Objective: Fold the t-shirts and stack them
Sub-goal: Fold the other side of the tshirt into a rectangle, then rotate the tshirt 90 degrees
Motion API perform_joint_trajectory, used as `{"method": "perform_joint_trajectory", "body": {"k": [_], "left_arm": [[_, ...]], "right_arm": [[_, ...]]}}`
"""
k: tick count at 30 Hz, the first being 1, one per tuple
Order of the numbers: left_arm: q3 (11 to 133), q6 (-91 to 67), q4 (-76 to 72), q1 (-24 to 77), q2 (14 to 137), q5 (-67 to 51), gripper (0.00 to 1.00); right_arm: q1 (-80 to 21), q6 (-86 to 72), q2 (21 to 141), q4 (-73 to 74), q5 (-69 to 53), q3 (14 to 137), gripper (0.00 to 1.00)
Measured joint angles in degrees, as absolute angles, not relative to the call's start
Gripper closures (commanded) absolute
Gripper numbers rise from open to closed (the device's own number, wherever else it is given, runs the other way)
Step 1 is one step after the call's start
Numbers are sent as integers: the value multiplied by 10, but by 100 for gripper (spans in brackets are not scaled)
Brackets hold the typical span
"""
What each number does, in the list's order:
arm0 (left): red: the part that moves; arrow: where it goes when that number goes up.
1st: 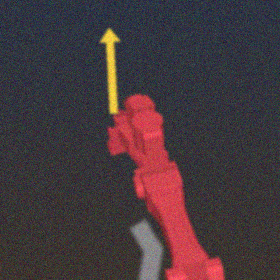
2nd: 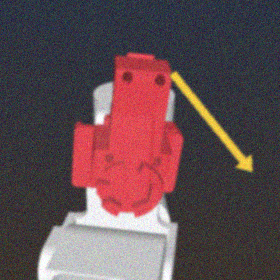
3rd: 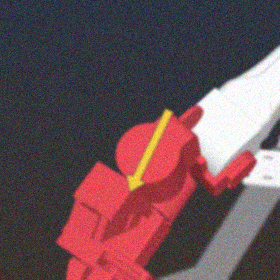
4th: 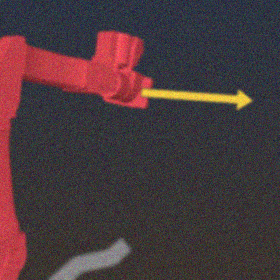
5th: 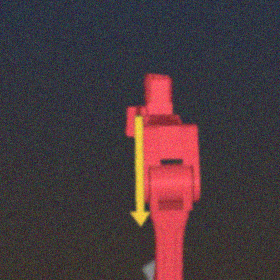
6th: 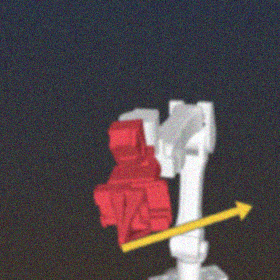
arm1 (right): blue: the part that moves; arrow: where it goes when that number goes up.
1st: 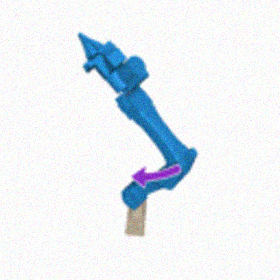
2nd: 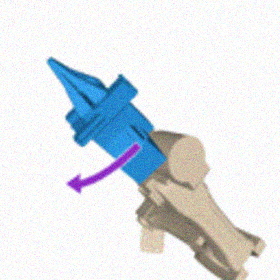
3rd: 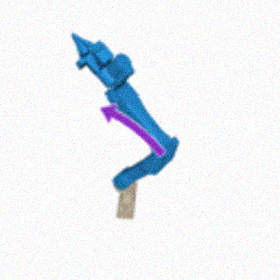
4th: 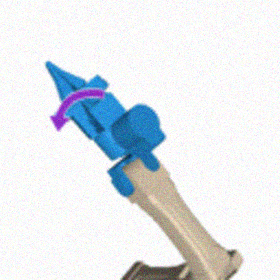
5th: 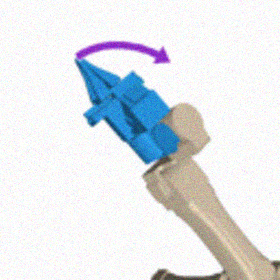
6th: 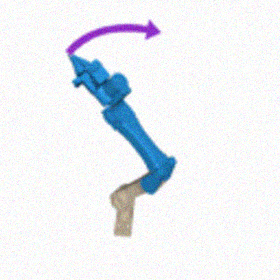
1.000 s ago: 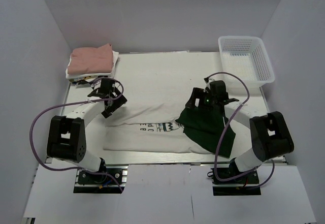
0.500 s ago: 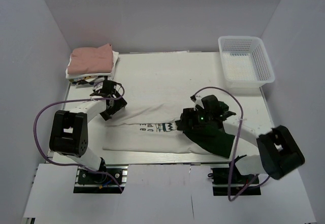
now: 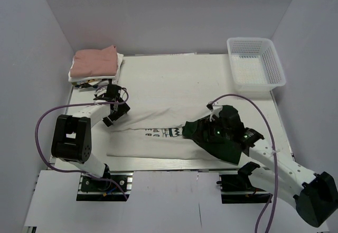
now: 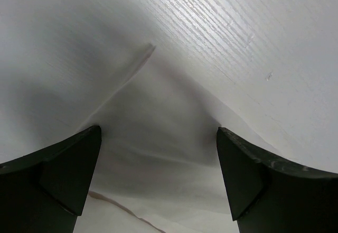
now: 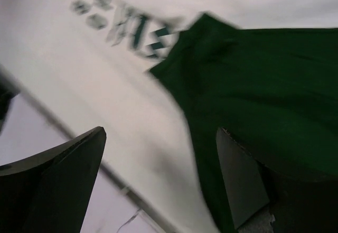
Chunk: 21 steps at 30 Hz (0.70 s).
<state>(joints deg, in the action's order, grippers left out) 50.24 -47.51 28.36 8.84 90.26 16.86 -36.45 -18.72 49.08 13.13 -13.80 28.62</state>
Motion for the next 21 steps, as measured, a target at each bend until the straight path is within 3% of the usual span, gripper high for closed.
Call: {"method": "perform_joint_trajectory", "body": {"k": [7, 21], "left_arm": [[502, -477, 296, 88, 903, 178, 0], [448, -521, 349, 89, 851, 206, 0]], "right_arm": [[-352, -216, 682, 105, 43, 362, 10], [-310, -310, 876, 107, 78, 448, 10]]}}
